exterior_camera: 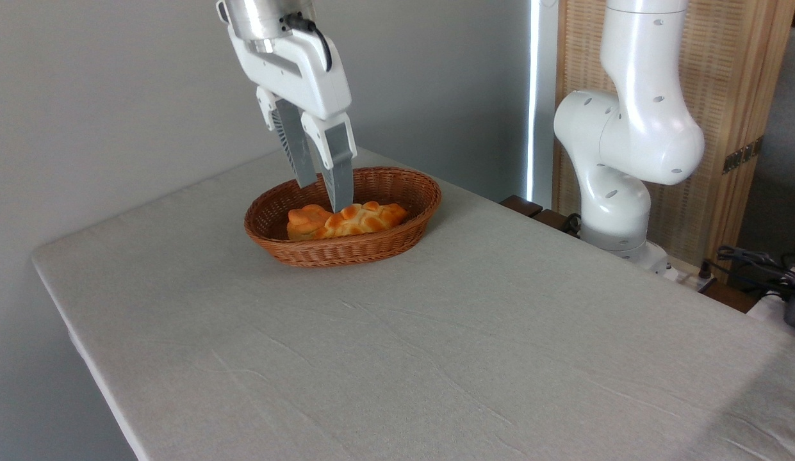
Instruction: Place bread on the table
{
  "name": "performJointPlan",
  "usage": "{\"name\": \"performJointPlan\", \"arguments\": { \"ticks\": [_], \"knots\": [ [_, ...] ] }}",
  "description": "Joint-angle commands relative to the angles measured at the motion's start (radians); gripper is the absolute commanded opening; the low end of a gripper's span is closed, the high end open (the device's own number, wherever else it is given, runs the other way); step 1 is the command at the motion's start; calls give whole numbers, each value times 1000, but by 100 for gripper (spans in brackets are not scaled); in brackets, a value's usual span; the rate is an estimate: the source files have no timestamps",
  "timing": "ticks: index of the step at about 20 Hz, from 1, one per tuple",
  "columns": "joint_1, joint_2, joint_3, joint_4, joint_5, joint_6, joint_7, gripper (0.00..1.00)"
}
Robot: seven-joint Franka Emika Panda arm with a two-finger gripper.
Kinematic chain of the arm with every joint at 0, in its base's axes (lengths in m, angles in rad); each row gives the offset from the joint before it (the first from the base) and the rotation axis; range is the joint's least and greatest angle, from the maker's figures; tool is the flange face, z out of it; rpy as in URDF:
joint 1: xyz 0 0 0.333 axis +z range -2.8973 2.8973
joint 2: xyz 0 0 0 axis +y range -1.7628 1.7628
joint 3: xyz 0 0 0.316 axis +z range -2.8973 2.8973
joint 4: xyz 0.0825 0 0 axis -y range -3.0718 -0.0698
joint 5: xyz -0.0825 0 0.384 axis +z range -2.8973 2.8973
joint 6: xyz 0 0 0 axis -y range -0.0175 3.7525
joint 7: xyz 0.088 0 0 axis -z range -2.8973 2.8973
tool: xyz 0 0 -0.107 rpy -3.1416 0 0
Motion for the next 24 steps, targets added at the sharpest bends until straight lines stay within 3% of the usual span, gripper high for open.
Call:
{"name": "performJointPlan", "arguments": {
  "ticks": [1,4,7,9,12,14,19,24],
  "knots": [
    [27,-86,-65,-97,-32,31,12,100],
    [22,-127,-142,-172,-40,75,10,100],
    [-15,-160,-148,-254,-78,123,10,100],
    [-29,-152,-159,-278,-139,149,9,100],
    [-30,-144,-217,-347,-158,197,3,100],
    [-30,-128,-248,-380,-198,203,-8,100],
    [-30,-109,-279,-447,-262,289,-9,100],
    [-29,-109,-299,-484,-252,315,-11,100]
  ]
}}
